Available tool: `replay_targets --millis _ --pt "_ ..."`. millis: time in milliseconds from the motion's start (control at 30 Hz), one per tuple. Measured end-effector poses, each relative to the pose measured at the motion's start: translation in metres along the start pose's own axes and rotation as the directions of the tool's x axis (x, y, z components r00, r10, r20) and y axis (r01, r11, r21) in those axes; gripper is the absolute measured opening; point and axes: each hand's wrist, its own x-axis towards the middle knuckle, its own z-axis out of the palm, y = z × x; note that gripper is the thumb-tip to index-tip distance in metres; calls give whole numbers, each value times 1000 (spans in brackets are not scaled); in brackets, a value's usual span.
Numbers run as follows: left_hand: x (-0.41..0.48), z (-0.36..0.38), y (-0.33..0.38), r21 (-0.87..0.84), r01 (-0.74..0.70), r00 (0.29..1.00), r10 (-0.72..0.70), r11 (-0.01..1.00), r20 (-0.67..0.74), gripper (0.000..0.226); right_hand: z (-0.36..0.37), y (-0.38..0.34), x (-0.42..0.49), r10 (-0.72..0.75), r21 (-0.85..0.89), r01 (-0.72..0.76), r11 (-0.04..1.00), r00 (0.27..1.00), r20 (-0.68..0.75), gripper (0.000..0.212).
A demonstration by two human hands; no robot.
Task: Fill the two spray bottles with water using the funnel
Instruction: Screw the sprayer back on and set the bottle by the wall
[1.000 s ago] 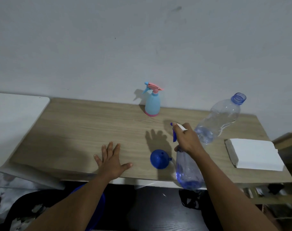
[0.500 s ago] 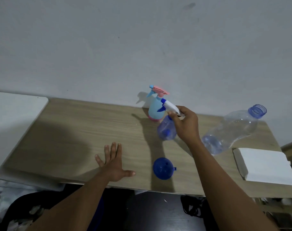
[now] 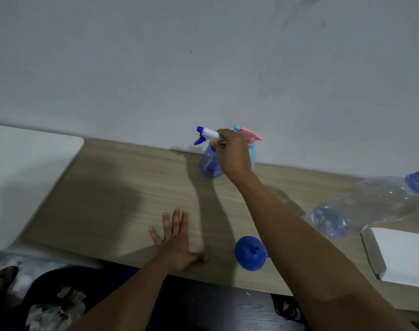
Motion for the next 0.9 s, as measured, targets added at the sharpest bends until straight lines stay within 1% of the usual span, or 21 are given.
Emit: replay_targets --millis 100,267,333,400,467,533,633,667,733,800,833,900 --pt "2 -1 0 -6 0 1000 0 1000 14 152 11 -6 15 1 -44 -1 999 1000 -17 12" --pt "5 0 0 9 25 1000 -25 1000 13 153 17 -10 36 -55 -183 50 982 998 -24 16" --pt "5 0 0 9 25 1000 -25 1000 16 152 16 -11 41 -86 -344 83 935 996 7 20" --pt "5 -1 0 7 22 1000 -22 1000 17 152 14 -12 44 -111 -520 121 846 993 51 23" --pt "5 0 -1 5 21 1000 -21 1000 11 152 11 -10 45 -120 -587 148 796 989 87 26" --pt "5 1 -1 1 23 1000 -23 1000 2 152 8 -10 43 -125 -594 166 787 986 110 31" --pt "5 1 -1 -9 17 1000 -17 1000 -16 151 0 -11 37 -133 -551 187 813 982 138 54" --pt "4 2 -1 -11 11 1000 -11 1000 -20 151 -3 -13 34 -136 -531 190 826 981 139 59" --pt "3 3 -2 -13 1 999 -1 1000 -34 151 -10 -14 25 -154 -483 187 855 982 107 64" --pt "4 5 -3 -14 -2 998 1 1000 -58 151 -17 -11 11 -192 -428 184 885 981 24 61" --pt "4 5 -3 -15 -7 998 6 1000 -67 151 -20 -6 3 -199 -401 175 899 980 -19 56" --pt "3 7 -4 -43 -17 997 13 999 -72 151 -26 8 -17 -162 -326 129 937 984 -78 42"
